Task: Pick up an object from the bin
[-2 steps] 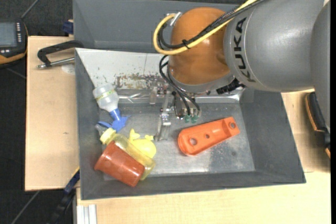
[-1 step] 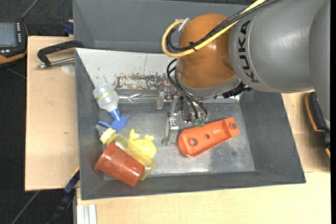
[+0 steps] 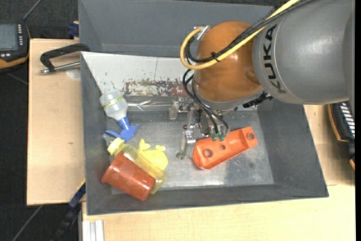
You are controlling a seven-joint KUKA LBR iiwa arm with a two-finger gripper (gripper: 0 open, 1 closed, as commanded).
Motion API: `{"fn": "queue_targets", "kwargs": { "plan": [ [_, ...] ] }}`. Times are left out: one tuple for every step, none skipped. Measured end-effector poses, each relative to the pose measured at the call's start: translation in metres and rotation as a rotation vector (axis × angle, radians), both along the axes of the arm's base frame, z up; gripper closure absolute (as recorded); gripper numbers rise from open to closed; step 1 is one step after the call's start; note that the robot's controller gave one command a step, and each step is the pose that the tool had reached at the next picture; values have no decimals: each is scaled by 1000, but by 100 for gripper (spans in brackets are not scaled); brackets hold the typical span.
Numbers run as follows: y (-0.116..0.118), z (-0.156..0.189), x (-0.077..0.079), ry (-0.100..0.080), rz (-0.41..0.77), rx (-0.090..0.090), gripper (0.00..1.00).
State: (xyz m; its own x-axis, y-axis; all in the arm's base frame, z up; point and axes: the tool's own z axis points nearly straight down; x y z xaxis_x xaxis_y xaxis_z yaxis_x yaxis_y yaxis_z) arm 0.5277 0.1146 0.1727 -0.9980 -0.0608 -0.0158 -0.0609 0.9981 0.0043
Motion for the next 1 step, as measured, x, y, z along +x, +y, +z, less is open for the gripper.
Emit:
{"fn": "queue_targets", "kwargs": {
  "plan": [
    [-34, -52, 8, 13, 110, -1, 0]
  ]
}}
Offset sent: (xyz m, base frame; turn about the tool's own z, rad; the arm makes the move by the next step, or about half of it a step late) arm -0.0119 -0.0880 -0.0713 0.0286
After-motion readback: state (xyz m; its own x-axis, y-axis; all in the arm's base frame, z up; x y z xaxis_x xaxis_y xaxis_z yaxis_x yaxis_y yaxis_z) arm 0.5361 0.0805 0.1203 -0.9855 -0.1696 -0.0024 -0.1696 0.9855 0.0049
